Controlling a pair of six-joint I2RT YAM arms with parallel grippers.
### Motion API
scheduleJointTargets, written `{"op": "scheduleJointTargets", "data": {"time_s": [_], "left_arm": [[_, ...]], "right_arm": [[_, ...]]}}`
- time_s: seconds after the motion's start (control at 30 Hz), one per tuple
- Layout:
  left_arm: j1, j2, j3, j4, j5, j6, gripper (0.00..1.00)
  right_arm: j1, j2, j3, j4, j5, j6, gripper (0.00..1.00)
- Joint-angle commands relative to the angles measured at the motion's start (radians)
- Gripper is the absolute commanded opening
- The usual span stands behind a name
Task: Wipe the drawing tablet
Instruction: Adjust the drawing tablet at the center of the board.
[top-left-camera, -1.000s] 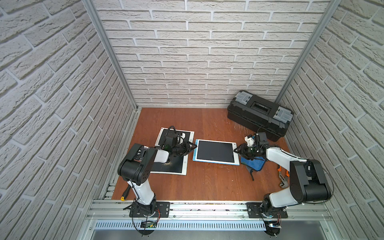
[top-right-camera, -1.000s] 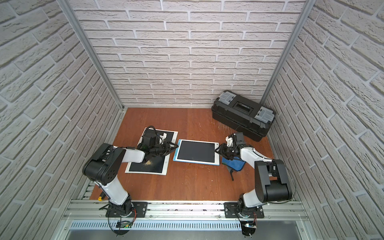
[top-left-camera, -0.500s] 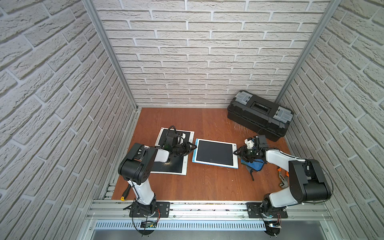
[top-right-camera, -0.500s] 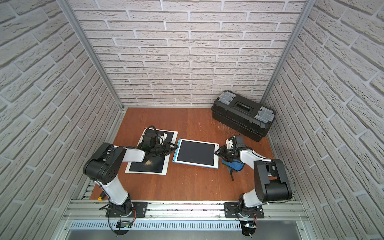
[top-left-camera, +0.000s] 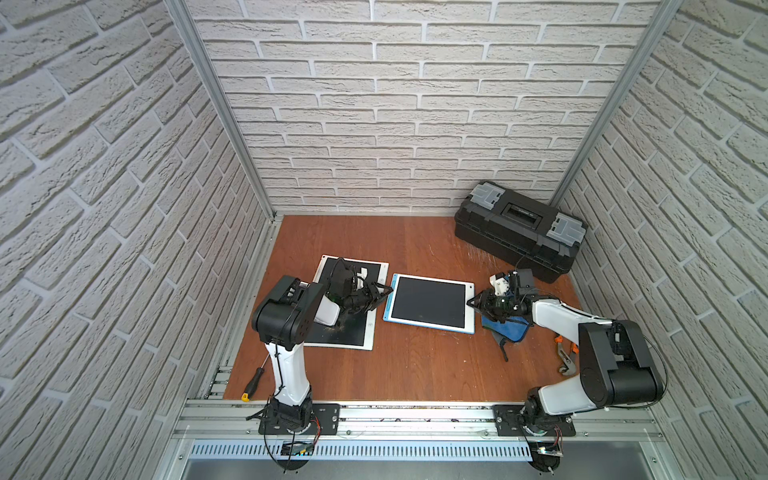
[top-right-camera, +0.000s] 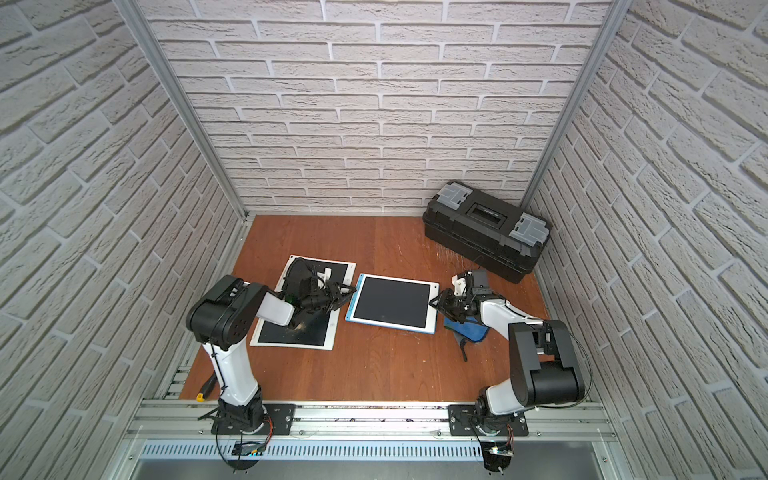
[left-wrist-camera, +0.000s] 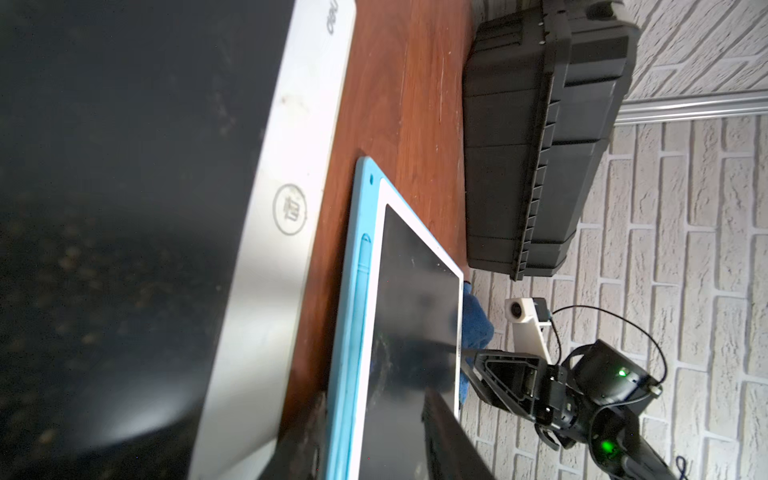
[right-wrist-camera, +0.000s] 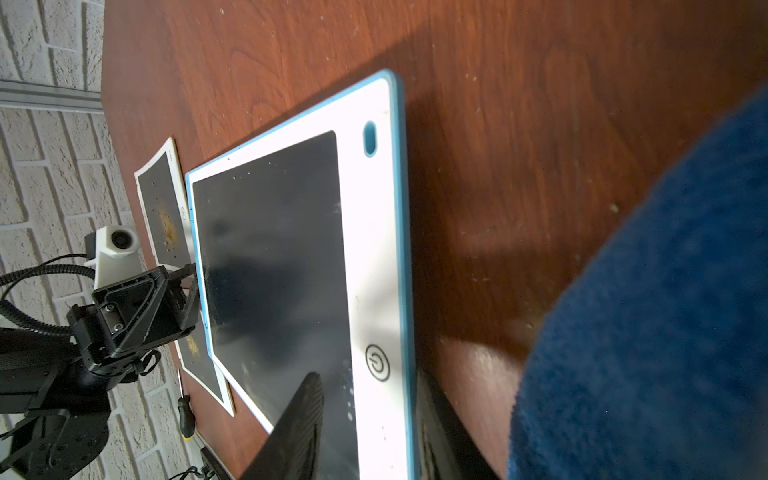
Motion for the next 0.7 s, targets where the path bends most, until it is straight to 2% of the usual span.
{"op": "scheduleJointTargets", "data": {"time_s": [0.0,0.13,0.47,0.67], "left_arm": [[-0.025,-0.006,-0.004,0.179,0.126,-0.064,0.41],[-0.024,-0.031,-0.008,0.128,0.123,-0.024,0.41],[-0.024,-0.044,-0.016,0.172,0.127,-0.056,0.40],[-0.024,-0.049,-0.022,0.153,0.123,-0.041,0.41]], "right_arm": [[0.021,-0.026,-0.012,0.118,-0.148,0.026,0.38],[0.019,-0.086,-0.034,0.175,-0.158,0.048,0.38],[0.018,-0.161,-0.046,0.222,-0.166,0.094,0.34],[0.018,-0.183,-0.044,0.184,-0.143,0.075,0.23]]}}
